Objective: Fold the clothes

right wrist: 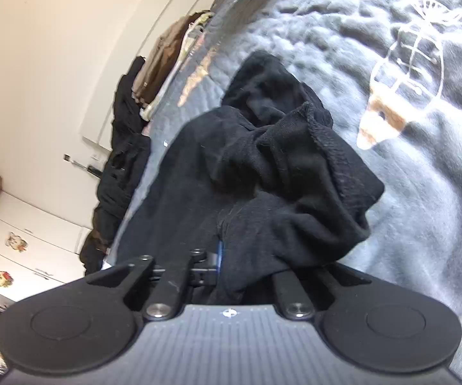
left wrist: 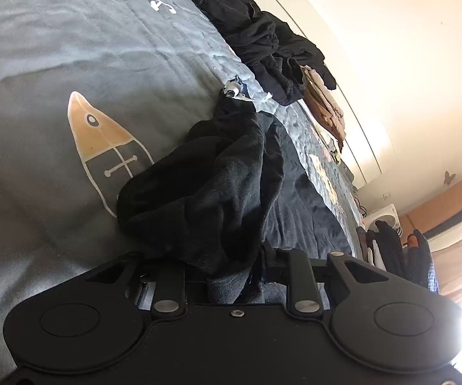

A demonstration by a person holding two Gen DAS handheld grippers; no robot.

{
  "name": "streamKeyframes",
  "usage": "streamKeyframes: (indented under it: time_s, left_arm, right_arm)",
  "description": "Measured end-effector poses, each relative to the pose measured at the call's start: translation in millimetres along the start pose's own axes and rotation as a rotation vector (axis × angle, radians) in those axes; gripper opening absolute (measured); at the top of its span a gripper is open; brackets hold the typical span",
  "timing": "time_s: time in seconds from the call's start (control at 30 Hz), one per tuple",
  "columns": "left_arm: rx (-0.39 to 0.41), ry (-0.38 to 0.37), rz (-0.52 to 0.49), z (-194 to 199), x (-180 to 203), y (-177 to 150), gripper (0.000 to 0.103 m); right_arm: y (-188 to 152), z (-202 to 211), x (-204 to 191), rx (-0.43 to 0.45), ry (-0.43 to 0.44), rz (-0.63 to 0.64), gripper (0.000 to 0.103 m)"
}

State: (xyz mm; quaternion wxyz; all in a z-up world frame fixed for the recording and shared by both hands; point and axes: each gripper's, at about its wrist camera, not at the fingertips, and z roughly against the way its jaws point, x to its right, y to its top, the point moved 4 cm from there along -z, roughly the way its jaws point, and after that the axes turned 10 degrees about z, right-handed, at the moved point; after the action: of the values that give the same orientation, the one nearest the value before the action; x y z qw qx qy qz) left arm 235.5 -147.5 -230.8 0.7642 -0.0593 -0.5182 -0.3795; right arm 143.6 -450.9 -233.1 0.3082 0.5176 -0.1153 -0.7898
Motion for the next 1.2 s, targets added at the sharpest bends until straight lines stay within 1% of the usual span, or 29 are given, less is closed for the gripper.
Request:
streamKeyframes:
  time_s: [0.13, 0.3, 0.43, 0.47, 0.5, 0.53, 0.57, 0.6, 0.63, 0.7, 0.73, 0.77, 0.83, 0.87, 0.9, 0.93, 0.97, 1.03, 1.13, 1.2]
  left_arm:
    - [-0.006, 0.006, 0.001, 8.0, 3.9, -0.4, 0.021]
    - [-0.040, 0.041, -0.004, 25.5, 6.6, -1.3, 0.020]
    - [-0.073, 0.092, -0.075, 37.5, 14.5, -10.9, 0.021]
    - [-0.080, 0.118, -0.101, 38.7, 14.0, -14.3, 0.023]
    - [-0.088, 0.153, -0.131, 39.6, 12.5, -17.9, 0.027]
    - [-0.091, 0.191, -0.158, 40.5, 11.8, -20.1, 0.035]
    - [-0.091, 0.232, -0.183, 41.6, 11.7, -21.4, 0.048]
    - [-0.083, 0.261, -0.217, 44.8, 15.1, -22.1, 0.052]
    - [-0.070, 0.283, -0.258, 49.5, 21.0, -22.4, 0.054]
    - [-0.036, 0.323, -0.356, 59.8, 34.6, -23.3, 0.059]
    - [-0.010, 0.341, -0.421, 66.3, 43.6, -24.1, 0.065]
    - [0.020, 0.340, -0.480, 72.4, 53.5, -24.6, 0.070]
    - [0.087, 0.315, -0.591, 84.4, 74.6, -25.4, 0.077]
    - [0.121, 0.301, -0.646, 90.4, 85.2, -26.0, 0.081]
    - [0.145, 0.278, -0.695, 94.1, 97.5, -26.3, 0.084]
    - [0.157, 0.243, -0.728, 96.7, 108.6, -28.0, 0.088]
    - [0.160, 0.197, -0.752, 97.2, 120.6, -29.1, 0.090]
    - [0.139, 0.130, -0.778, 87.6, 144.2, -29.4, 0.093]
    - [0.048, 0.055, -0.812, 53.3, 177.8, -34.7, 0.094]
    - [0.012, 0.039, -0.883, 27.2, 195.5, -43.1, 0.094]
  right_arm:
    - [4.6, 14.7, -15.6, 0.020, 0.040, 0.008, 0.003]
    - [6.1, 33.8, -19.6, -0.025, 0.028, 0.003, 0.003]
    - [1.8, 42.0, -10.8, -0.067, -0.017, -0.003, 0.003]
    - [-0.2, 43.9, -8.6, -0.077, -0.031, -0.002, 0.004]
    - [-3.4, 45.3, -7.1, -0.094, -0.048, 0.003, 0.007]
    - [-7.4, 46.2, -5.4, -0.116, -0.071, 0.008, 0.009]
    - [-10.6, 47.5, -2.6, -0.140, -0.098, 0.007, 0.014]
    - [-13.5, 49.1, -0.4, -0.163, -0.123, 0.006, 0.024]
    - [-15.3, 52.1, 0.6, -0.181, -0.143, 0.007, 0.040]
    - [-15.9, 66.2, -2.9, -0.175, -0.169, 0.031, 0.055]
    - [-14.9, 75.2, -8.4, -0.159, -0.179, 0.065, 0.062]
    - [-13.9, 84.4, -14.2, -0.146, -0.187, 0.099, 0.066]
    - [-10.4, 102.2, -29.4, -0.111, -0.199, 0.186, 0.078]
    - [-7.5, 110.1, -38.1, -0.083, -0.214, 0.242, 0.080]
    - [-3.5, 117.0, -48.3, -0.046, -0.238, 0.319, 0.084]
    - [1.0, 122.1, -58.4, -0.014, -0.255, 0.392, 0.087]
    - [6.5, 125.0, -66.7, 0.011, -0.256, 0.444, 0.088]
    - [22.1, 123.0, -78.3, 0.037, -0.228, 0.498, 0.091]
    - [46.0, 110.2, -93.9, 0.046, -0.187, 0.564, 0.092]
    - [60.1, 93.9, -104.9, 0.041, -0.180, 0.625, 0.092]
